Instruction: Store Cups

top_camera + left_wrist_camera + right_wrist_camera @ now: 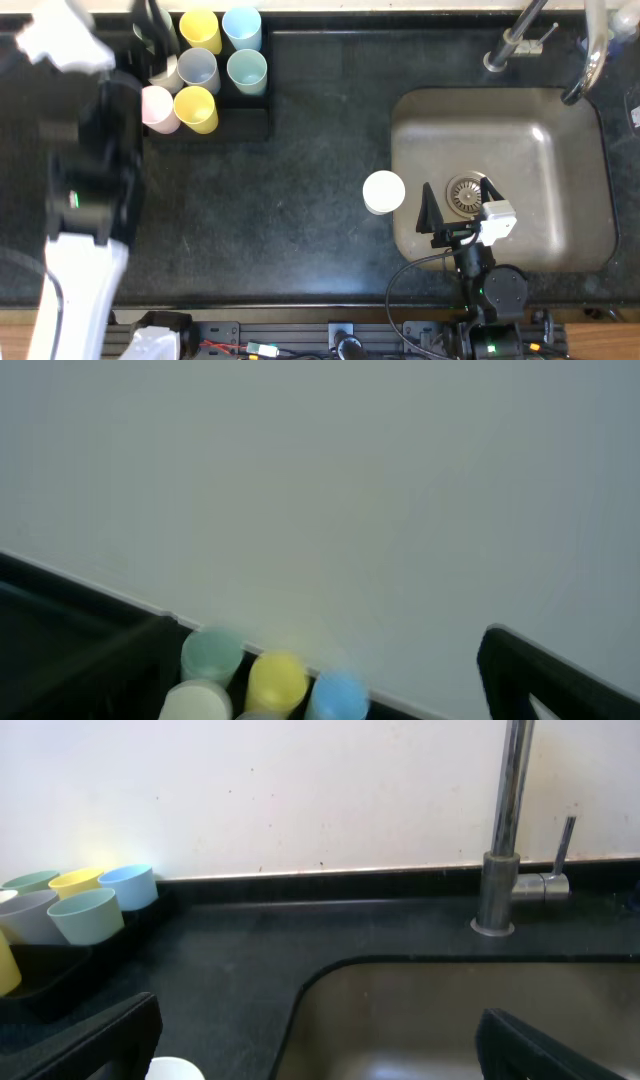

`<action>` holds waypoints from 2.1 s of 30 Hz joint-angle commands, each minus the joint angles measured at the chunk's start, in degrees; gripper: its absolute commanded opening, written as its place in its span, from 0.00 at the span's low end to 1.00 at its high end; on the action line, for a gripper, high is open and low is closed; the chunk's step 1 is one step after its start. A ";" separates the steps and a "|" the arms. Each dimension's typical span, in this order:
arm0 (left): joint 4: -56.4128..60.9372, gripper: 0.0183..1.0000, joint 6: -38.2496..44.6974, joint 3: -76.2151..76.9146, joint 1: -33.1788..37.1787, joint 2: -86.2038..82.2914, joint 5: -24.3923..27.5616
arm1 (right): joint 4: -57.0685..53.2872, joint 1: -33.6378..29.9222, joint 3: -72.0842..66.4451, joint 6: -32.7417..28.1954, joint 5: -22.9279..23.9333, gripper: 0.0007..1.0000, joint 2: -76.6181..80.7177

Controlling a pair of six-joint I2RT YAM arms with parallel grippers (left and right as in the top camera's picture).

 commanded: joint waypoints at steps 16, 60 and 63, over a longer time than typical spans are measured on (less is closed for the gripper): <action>-3.91 1.00 17.73 -46.80 3.17 -57.68 18.12 | 0.35 -0.28 -0.74 -0.17 0.44 1.00 -0.55; -5.70 1.00 17.75 -56.22 2.64 -58.93 20.28 | 0.35 -0.28 -0.74 -0.15 0.42 1.00 -0.55; -5.70 1.00 17.75 -56.22 2.64 -58.93 20.28 | 0.37 -0.28 -0.74 -0.15 0.42 1.00 -0.55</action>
